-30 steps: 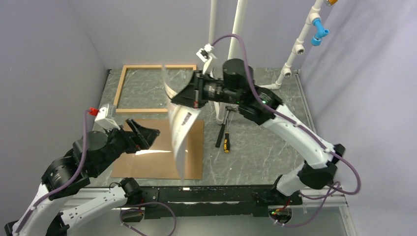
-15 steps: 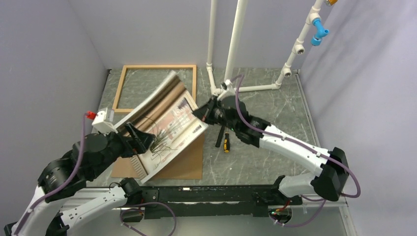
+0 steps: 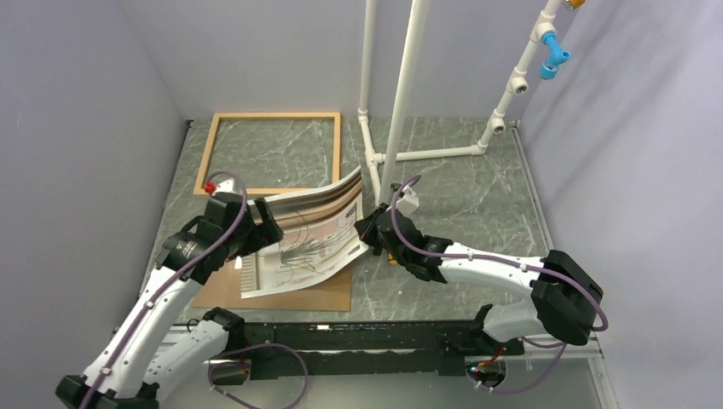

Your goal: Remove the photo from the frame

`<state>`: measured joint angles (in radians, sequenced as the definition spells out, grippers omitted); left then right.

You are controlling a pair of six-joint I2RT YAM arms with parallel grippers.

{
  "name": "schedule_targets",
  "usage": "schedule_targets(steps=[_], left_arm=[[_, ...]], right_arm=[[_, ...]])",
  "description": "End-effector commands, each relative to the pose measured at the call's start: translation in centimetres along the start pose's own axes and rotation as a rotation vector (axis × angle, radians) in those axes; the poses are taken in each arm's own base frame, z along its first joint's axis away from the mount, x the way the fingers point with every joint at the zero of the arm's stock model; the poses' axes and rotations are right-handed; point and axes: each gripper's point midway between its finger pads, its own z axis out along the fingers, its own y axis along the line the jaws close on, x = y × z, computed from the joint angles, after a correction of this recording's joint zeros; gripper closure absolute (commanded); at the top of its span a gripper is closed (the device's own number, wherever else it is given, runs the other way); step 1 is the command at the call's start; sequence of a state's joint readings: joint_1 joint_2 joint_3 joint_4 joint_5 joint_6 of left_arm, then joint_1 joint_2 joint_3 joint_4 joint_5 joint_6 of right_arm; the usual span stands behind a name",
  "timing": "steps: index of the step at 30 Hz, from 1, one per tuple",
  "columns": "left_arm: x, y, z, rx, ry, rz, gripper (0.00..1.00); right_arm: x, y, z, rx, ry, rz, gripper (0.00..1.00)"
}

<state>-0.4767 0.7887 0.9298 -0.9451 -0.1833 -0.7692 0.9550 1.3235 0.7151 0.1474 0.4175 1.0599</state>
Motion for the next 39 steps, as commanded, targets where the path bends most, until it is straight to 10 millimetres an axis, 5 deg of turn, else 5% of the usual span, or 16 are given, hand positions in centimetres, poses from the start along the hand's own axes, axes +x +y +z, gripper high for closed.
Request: schedule_targets(steps=[1,3,8,14,19,26,31,35,39], left_arm=[[-3.3,2.1,1.7,-0.006,-0.047,-0.107,0.01],[-4.0,4.1,3.1,-0.016,-0.015,-0.199,0.01],[-6.5,14.0,4.8,-0.304,-0.060,-0.393,0.01],[-9.7,18.7,4.7,-0.384,-0.105,-0.458,0.01],[-9.7,21.5,6.8,-0.440,-0.019,-0.502,0.01],[-9.4,25.8,8.7,-0.557,0.059,-0.338,0.01],[-8.3,27.0,9.9,-0.544,0.133,-0.255,0.01],[-8.0,27.9,10.8,-0.551,0.171,-0.248,0.01],[-7.9,28.9,11.7,-0.565,0.196,-0.243,0.01]], right_arm=[[0.8,1.0,-0.8,-0.051,-0.037,0.051,1.00],[1.9,0.6,-0.9,-0.047,-0.021,0.053,1.00],[4.2,0.4,-1.3,-0.060,0.022,0.037,1.00],[6.1,-0.3,-1.4,-0.059,0.049,0.008,0.99],[7.0,-0.8,-1.0,-0.047,0.068,-0.011,0.87],[8.4,-0.1,-2.4,-0.154,0.174,-0.217,0.30],[11.0,-0.1,-3.4,-0.236,0.326,-0.340,0.21],[12.6,-2.7,-4.6,-0.199,0.440,-0.457,0.18],[11.9,-5.2,-5.7,-0.154,0.461,-0.540,0.11]])
